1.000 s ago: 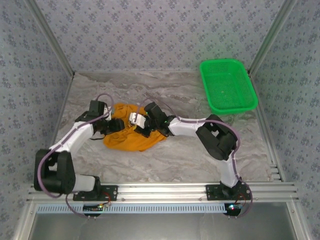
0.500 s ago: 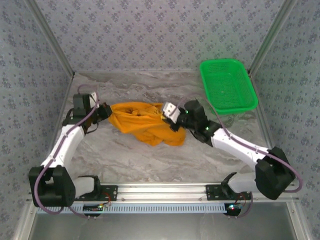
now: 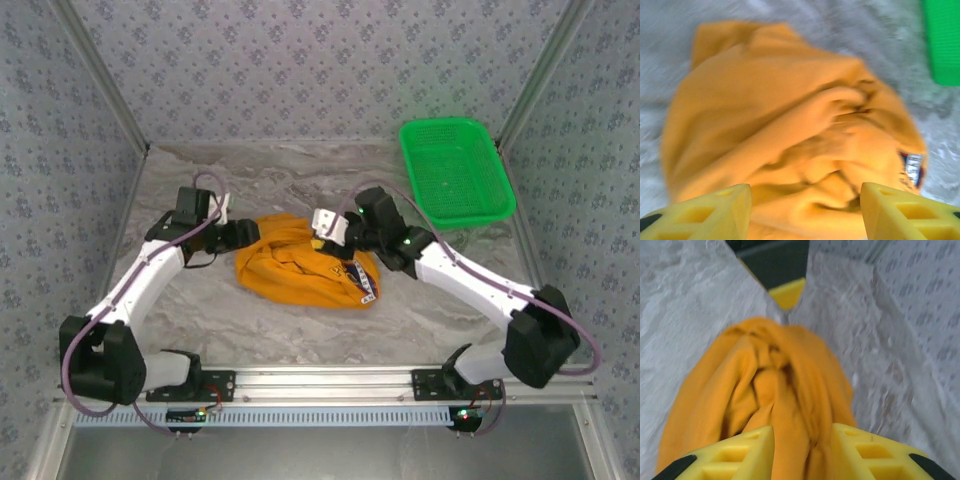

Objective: Fold the inside-out t-shirt

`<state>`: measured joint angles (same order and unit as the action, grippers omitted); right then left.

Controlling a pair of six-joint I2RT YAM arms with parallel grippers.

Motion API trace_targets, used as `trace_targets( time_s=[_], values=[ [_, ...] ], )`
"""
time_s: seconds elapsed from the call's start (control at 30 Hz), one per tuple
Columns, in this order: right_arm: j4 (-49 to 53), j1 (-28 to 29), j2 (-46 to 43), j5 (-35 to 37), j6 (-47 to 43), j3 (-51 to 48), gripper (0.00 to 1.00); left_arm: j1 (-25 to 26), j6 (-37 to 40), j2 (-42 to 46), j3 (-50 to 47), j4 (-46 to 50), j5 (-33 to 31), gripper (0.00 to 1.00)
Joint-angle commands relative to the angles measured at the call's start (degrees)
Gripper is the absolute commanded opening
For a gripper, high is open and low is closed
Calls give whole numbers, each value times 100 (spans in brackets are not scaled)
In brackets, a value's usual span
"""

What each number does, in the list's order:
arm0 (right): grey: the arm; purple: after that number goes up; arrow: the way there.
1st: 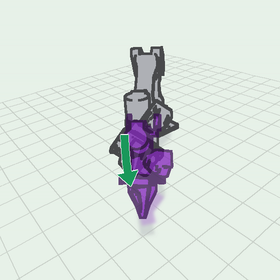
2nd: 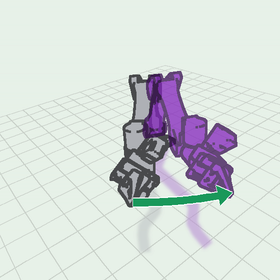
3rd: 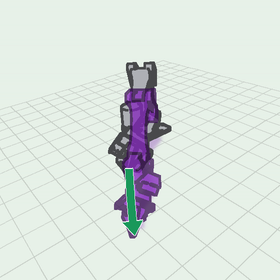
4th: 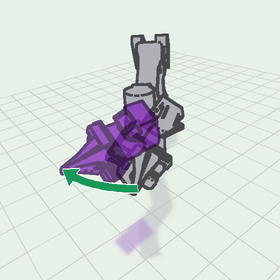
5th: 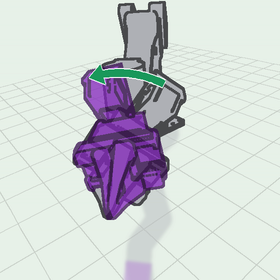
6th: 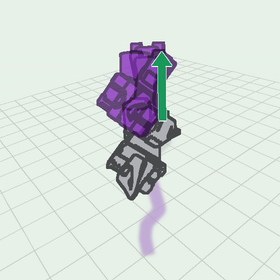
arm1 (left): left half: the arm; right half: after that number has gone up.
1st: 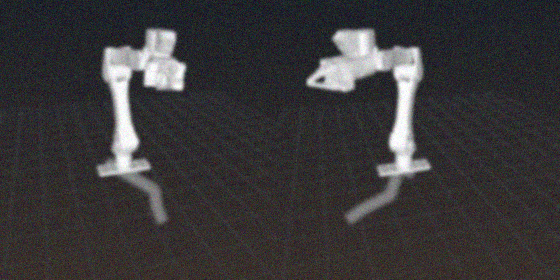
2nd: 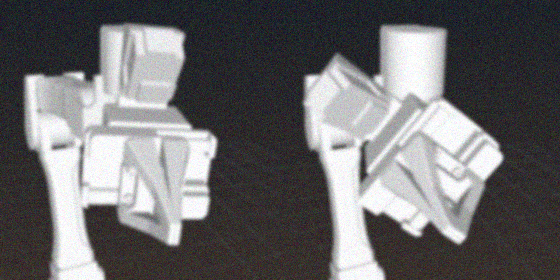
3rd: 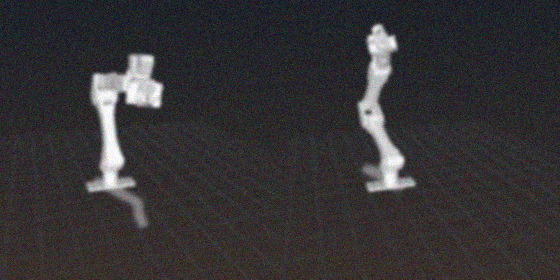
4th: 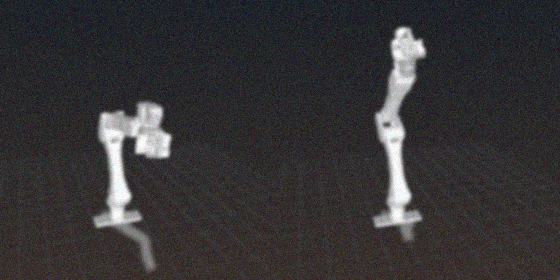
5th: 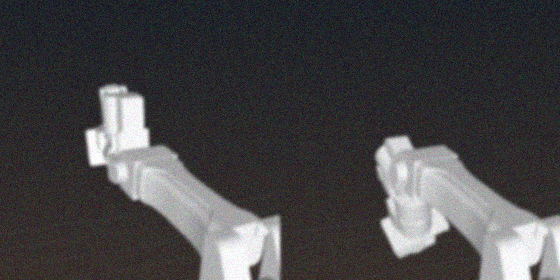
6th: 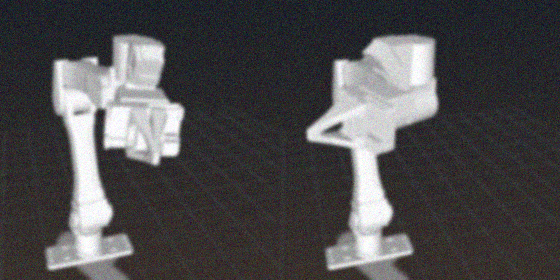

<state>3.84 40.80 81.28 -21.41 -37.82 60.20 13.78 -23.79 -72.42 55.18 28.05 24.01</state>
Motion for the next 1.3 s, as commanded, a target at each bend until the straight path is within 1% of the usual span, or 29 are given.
trace_targets(
  time_s=[0.0,0.17,0.27,0.3,0.33,0.37,0.4,0.43,0.47,0.5,0.53,0.6,0.67,0.7,0.77,0.8,0.83,0.87,0.9,0.97,1.0,1.03,1.07,1.1,1.13,1.2,1.23,1.27],
  values=[
    [-216,112,796,-87,-55,4,38,275,51,-390,47,139,-260,58],
    [-294,289,1658,-56,230,260,41,385,-4,-1189,-103,-75,-608,56],
    [-544,363,2008,290,546,220,41,466,87,-1640,-76,-136,-678,57],
    [-643,353,2063,395,635,182,34,468,107,-1773,-41,-135,-687,56],
    [-725,341,2093,521,709,154,15,476,127,-1900,17,-125,-687,52],
    [-774,322,2046,610,785,145,0,476,140,-1967,64,-102,-651,36],
    [-880,279,1923,519,866,96,0,476,161,-1965,114,-49,-597,17],
    [-1024,205,1709,306,983,22,0,476,190,-1859,147,-28,-566,7],
    [-1139,135,1446,119,1215,-28,0,468,199,-1662,150,-26,-564,0],
    [-1169,54,1200,-69,1338,-42,0,439,208,-1456,166,-16,-517,0],
    [-1143,-41,844,-301,1415,-31,0,377,204,-1197,196,-29,-354,0],
    [-1037,-233,269,-542,1450,-23,0,142,31,-714,239,-162,214,0],
    [-1009,-515,-233,-750,1608,-98,0,-218,-365,-239,115,-663,916,0],
    [-1113,-703,-452,-805,1725,-253,0,-346,-539,-68,17,-847,1027,0],
    [-1079,-970,-792,-616,1878,-617,0,-539,-649,188,-276,-1086,912,0],
    [-925,-1066,-836,-350,1884,-820,0,-574,-630,210,-424,-1092,740,0],
    [-722,-1095,-812,-47,1903,-1016,0,-621,-644,160,-603,-1126,604,0],
    [-659,-1116,-758,116,1935,-1264,0,-660,-694,30,-799,-1272,626,0],
    [-749,-1118,-706,156,1972,-1516,0,-670,-729,-117,-989,-1444,737,3],
    [-1003,-1096,-596,303,2145,-2012,0,-665,-738,-586,-1258,-1742,895,18],
    [-1048,-1055,-567,334,2089,-2151,1,-661,-682,-803,-1287,-1770,981,20],
    [-1026,-963,-577,451,1969,-2216,11,-664,-593,-1017,-1272,-1720,1082,24],
    [-928,-860,-619,627,1840,-2179,24,-658,-518,-1159,-1205,-1565,1129,31],
    [-751,-768,-667,709,1654,-2079,30,-630,-416,-1191,-1133,-1403,1140,39],
    [-504,-661,-744,734,1394,-1908,32,-551,-271,-1138,-1030,-1208,1085,45],
    [-14,-376,-851,859,802,-1515,33,-310,36,-872,-778,-738,798,48],
    [332,-186,-893,833,400,-1281,33,-153,219,-717,-609,-494,620,48],
    [499,-82,-895,784,197,-1143,33,20,350,-577,-457,-272,469,48]
  ],
)
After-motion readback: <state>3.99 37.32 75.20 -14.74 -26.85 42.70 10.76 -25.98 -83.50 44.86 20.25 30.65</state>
